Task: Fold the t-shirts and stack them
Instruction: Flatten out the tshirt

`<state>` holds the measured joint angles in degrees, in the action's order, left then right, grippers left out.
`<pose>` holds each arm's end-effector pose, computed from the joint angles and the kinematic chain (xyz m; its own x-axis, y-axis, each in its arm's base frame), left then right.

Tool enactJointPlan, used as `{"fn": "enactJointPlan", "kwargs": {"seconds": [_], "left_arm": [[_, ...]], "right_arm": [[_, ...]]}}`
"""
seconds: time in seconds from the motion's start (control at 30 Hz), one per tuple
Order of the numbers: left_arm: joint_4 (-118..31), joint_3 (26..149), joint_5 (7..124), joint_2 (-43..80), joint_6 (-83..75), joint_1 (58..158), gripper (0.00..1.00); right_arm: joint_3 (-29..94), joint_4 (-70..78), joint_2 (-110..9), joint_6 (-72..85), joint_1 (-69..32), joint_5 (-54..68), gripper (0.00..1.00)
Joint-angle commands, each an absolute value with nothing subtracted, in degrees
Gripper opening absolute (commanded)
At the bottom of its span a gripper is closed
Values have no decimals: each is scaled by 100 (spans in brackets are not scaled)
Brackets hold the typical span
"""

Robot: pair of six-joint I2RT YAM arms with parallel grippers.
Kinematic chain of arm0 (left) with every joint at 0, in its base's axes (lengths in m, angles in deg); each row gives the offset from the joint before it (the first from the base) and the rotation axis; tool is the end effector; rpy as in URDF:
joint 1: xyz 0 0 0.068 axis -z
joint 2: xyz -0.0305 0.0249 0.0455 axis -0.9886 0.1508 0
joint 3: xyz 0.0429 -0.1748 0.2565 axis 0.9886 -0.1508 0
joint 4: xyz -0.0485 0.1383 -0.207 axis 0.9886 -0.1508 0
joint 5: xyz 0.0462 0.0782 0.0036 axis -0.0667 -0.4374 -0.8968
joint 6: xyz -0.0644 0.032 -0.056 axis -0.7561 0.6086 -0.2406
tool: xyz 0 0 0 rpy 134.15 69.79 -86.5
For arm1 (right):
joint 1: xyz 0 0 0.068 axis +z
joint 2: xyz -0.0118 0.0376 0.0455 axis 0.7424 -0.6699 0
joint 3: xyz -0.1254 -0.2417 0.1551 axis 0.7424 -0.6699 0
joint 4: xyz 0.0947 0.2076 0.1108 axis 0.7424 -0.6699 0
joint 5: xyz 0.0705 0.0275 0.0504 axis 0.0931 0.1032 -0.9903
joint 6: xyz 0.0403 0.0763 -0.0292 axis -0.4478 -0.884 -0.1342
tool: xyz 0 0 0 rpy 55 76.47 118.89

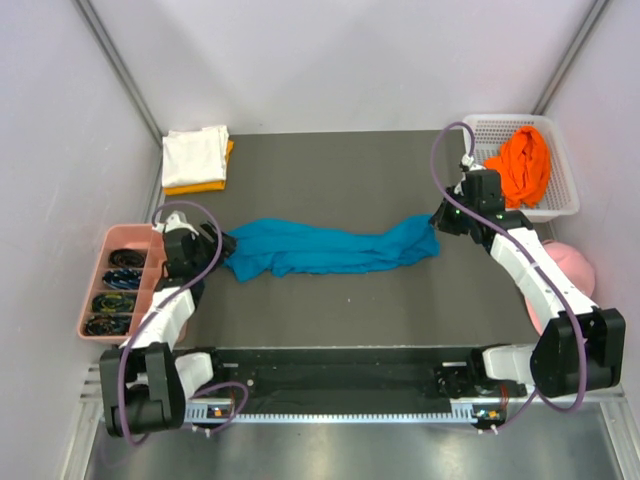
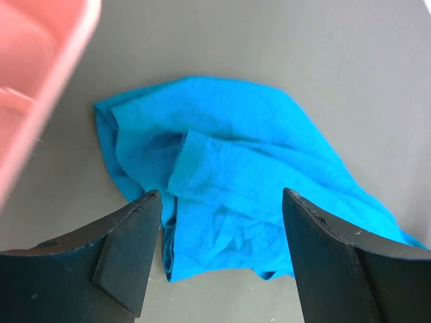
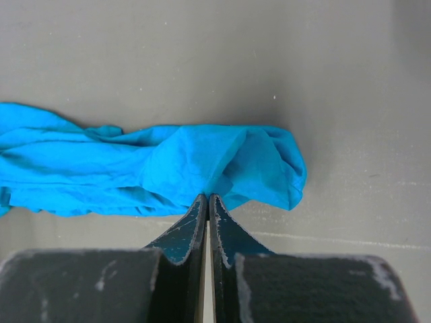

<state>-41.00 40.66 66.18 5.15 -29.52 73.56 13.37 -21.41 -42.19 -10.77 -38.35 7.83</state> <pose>0.2340 0.0189 0.2092 -0.4153 -0.6594 -0.6267 -0.3152 0.7506 -0.5808 0.2820 0.0580 0.2934 -0.7101 0.2894 -0.6419 0.0349 0.9250 0.3785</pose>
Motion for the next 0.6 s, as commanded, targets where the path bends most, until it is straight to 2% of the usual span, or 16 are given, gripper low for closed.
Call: {"fn": "enactJointPlan", "kwargs": {"seconds": [0.0, 0.57], "left_arm": [[-4173, 4276, 6558, 290, -2816, 7210, 77], [-2881, 3837, 6654, 1142, -3045, 7157, 75]], "right_arm": [[1381, -2011, -4247, -1005, -3827, 741, 0], [1390, -2063, -4229, -979, -3827, 750, 0]]}}
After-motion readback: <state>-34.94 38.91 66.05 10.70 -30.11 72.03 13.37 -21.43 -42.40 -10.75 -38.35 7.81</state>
